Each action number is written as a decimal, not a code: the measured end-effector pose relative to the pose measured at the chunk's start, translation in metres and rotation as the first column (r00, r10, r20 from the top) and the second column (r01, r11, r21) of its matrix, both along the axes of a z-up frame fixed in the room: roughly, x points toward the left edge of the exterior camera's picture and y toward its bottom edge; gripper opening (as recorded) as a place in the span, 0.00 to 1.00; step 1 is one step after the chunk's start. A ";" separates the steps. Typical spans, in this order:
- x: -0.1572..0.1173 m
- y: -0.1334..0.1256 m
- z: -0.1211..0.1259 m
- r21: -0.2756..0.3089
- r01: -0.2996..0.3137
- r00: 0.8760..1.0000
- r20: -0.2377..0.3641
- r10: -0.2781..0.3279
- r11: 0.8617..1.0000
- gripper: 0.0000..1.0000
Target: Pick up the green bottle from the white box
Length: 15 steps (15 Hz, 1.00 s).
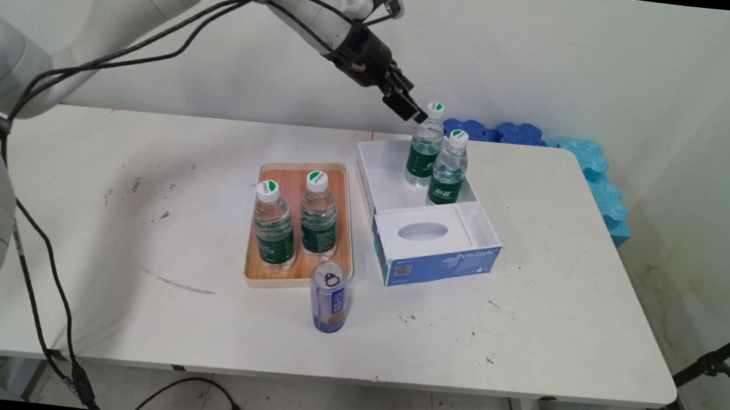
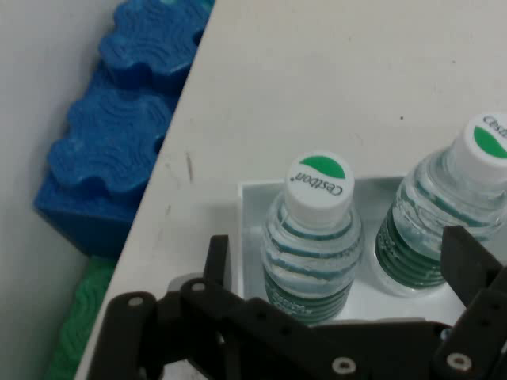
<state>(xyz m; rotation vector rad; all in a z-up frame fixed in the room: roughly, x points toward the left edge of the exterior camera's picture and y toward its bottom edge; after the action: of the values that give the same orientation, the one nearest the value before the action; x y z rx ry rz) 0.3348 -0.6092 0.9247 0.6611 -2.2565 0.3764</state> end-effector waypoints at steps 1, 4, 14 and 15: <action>-0.003 -0.003 -0.004 0.013 0.005 1.000 0.006 -0.005 1.000 1.00; -0.009 -0.009 -0.012 0.040 0.014 1.000 0.015 -0.014 0.999 1.00; -0.017 -0.020 -0.044 0.069 -0.008 1.000 -0.010 0.009 0.998 1.00; -0.018 -0.022 -0.047 0.070 -0.010 1.000 -0.014 0.011 0.997 1.00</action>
<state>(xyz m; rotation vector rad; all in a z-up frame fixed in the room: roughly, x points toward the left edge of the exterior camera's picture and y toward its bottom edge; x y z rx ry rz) 0.3164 -0.6307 0.8775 0.7097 -2.2623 0.2981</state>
